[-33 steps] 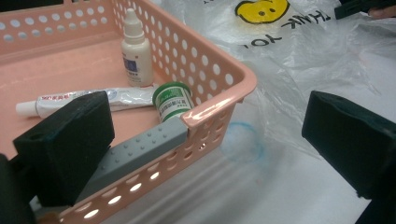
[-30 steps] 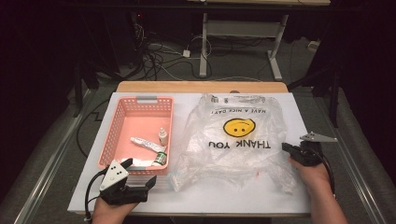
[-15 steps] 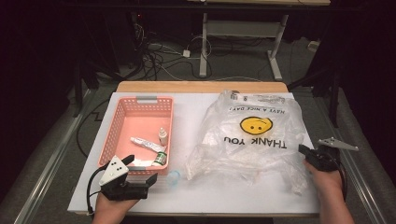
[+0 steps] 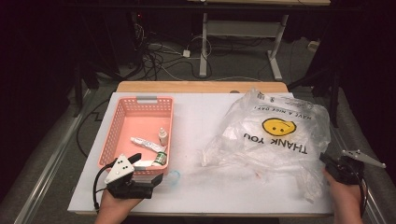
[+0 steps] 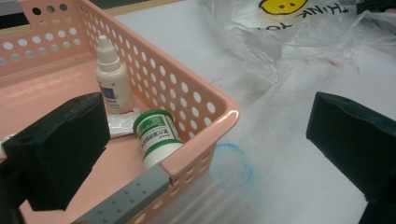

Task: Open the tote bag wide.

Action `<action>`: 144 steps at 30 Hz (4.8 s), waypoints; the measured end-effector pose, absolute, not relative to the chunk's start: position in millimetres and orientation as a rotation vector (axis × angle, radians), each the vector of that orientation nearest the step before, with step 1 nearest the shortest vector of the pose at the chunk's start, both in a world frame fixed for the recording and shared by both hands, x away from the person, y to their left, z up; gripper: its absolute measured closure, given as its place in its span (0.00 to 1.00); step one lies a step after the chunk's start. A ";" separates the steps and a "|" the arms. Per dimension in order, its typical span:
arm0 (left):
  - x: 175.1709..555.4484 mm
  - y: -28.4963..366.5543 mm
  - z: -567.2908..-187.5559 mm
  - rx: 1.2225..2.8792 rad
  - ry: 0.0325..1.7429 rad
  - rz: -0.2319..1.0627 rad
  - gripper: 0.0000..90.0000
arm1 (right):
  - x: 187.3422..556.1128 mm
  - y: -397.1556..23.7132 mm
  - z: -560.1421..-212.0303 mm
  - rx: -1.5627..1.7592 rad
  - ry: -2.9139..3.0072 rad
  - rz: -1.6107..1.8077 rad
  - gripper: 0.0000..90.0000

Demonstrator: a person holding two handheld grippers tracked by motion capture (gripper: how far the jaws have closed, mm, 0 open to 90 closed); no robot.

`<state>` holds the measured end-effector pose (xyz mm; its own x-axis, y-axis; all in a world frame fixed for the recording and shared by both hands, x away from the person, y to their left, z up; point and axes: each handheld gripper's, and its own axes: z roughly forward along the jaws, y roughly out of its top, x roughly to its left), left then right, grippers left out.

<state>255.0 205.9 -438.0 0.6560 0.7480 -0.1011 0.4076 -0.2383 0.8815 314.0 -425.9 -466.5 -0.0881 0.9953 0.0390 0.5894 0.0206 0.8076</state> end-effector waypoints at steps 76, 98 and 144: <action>259.0 211.4 -440.7 1.857 0.918 0.404 0.00 | 239.9 -273.6 -471.0 0.995 2.398 0.917 1.00; 259.5 212.1 -441.3 1.858 0.922 0.396 0.00 | 226.8 -233.8 -467.8 0.851 2.461 0.993 1.00; 260.1 208.7 -442.4 1.862 0.919 0.386 0.00 | 286.5 -354.7 -461.8 1.442 1.913 0.950 1.00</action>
